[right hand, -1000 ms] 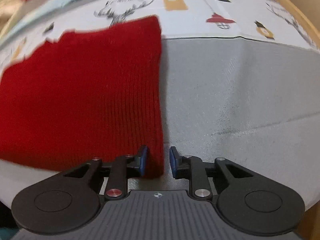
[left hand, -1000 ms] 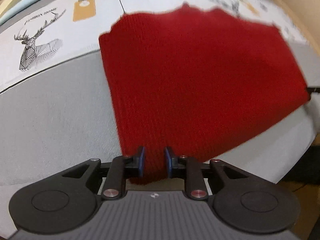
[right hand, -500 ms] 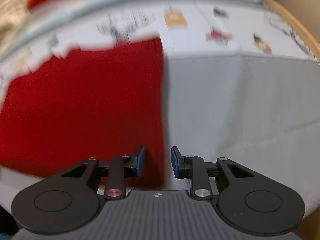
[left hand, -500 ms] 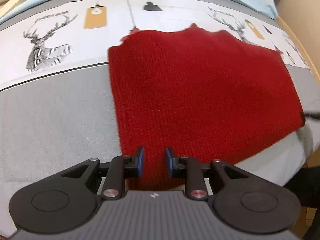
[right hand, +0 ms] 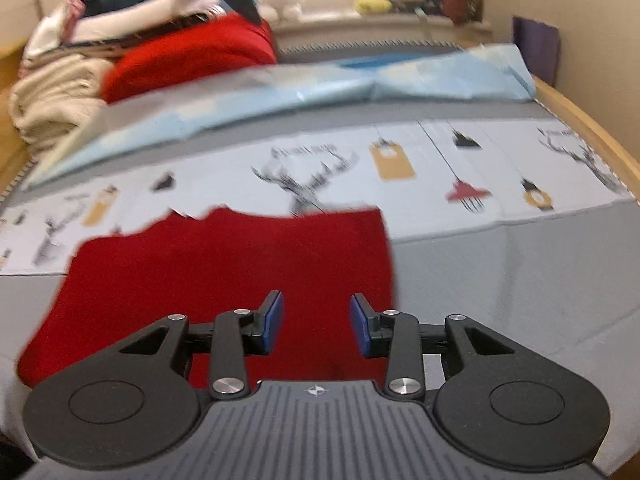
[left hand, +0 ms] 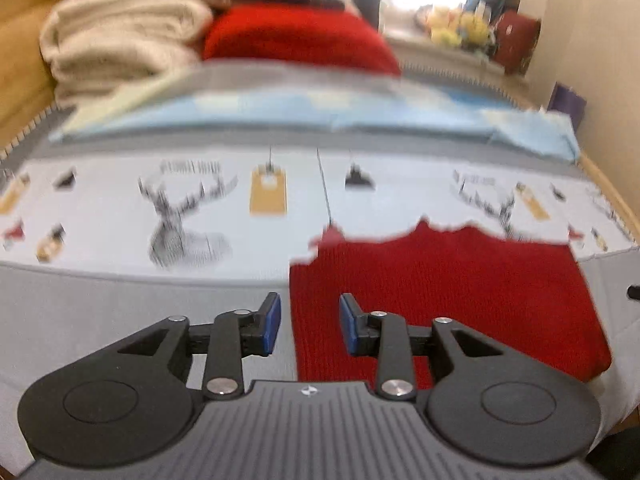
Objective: Fold small clothes
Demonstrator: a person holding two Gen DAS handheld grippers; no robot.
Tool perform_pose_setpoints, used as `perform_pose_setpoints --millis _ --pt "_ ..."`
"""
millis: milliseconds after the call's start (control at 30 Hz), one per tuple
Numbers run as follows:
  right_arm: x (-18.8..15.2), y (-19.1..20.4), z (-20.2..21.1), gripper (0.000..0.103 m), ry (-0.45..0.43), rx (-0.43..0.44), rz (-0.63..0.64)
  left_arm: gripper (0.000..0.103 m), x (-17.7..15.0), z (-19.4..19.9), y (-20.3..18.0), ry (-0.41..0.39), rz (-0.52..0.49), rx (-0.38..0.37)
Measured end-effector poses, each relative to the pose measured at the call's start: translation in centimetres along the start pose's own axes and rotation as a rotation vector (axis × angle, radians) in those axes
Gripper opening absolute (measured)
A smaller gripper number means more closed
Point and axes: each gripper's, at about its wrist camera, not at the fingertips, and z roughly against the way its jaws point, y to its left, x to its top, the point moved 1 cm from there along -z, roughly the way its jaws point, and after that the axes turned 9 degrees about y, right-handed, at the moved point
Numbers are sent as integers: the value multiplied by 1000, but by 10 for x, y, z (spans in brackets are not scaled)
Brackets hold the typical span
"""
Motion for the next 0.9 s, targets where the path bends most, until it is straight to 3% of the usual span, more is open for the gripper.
perform_pose_setpoints --millis 100,233,300,367,467,600,733,900 --pt "-1 26 18 44 -47 43 40 46 6 32 -4 -73 -12 3" --pt "-14 61 23 44 -51 81 55 47 -9 51 2 -159 22 13" --pt "-22 78 21 35 -46 104 52 47 -20 39 13 -145 61 27" --pt "-28 95 16 10 -35 131 61 44 -23 26 26 -35 141 65" --pt "-38 126 5 10 -22 149 110 44 -19 30 43 -57 238 24" --pt "-49 173 -9 11 7 207 202 44 -16 30 48 -48 215 66" --pt "-62 225 -20 23 52 284 303 45 -16 30 55 -42 199 69" --pt "-81 292 -38 27 98 326 382 46 -19 24 74 -45 212 102"
